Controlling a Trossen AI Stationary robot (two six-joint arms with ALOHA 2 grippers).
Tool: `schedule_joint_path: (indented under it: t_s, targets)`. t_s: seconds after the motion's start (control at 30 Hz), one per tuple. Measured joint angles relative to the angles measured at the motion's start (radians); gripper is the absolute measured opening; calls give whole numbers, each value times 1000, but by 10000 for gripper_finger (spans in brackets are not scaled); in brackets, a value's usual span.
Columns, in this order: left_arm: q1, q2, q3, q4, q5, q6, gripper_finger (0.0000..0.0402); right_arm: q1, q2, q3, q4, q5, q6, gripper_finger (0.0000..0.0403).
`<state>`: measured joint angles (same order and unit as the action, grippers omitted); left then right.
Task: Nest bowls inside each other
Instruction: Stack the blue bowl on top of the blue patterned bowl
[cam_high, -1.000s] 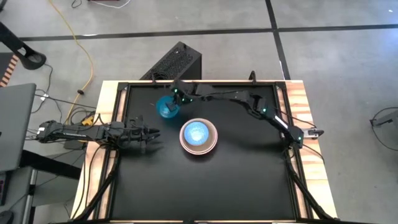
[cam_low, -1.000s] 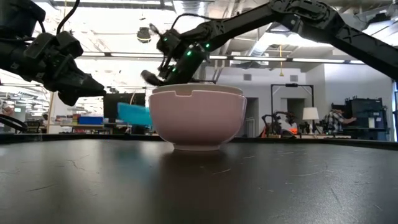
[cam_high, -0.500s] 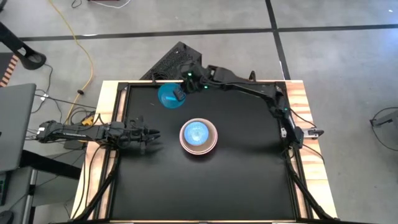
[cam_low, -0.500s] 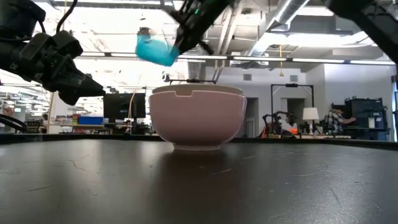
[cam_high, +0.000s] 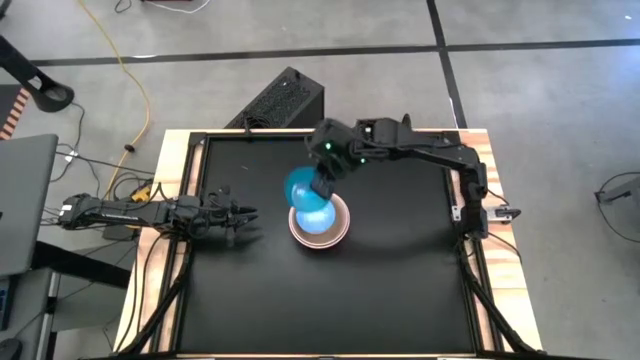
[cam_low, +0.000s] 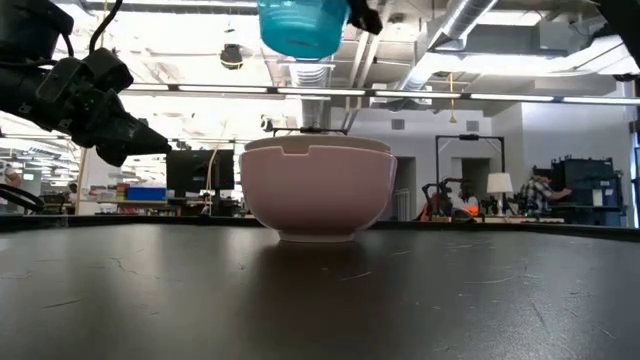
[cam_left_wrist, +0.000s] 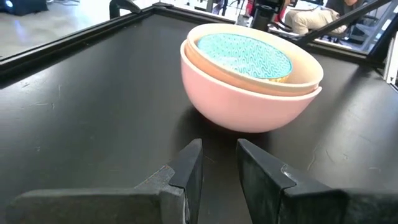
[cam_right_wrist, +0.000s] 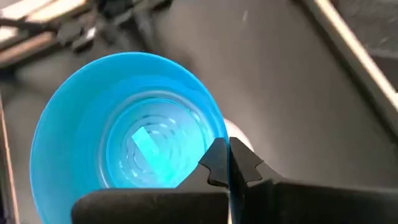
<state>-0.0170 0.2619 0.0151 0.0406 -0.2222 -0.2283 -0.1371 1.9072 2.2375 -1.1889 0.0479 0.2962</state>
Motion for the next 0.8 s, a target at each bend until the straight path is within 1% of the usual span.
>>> schedule_joint_path:
  t_s: [0.13,0.2,0.27,0.37,0.5,0.67,0.8]
  targets:
    - [0,0,0,1,-1,0,88,45,5,-8,-49,0,-8,3]
    - [0,0,0,1,-1,0,88,58,-1,-48,-56,-1,-16,2]
    - [0,0,0,1,-2,0,88,65,-14,-120,-55,-1,-18,2]
    - [0,0,0,1,-2,-1,88,62,-54,-252,53,-2,-31,2]
    - [0,0,0,2,-8,-2,88,32,-102,-431,265,-55,-14,2]
    - [0,0,0,4,-25,-3,88,-3,-102,-587,376,-56,-7,2]
    - [0,0,0,3,-25,-3,88,-25,-104,-666,451,-61,2,2]
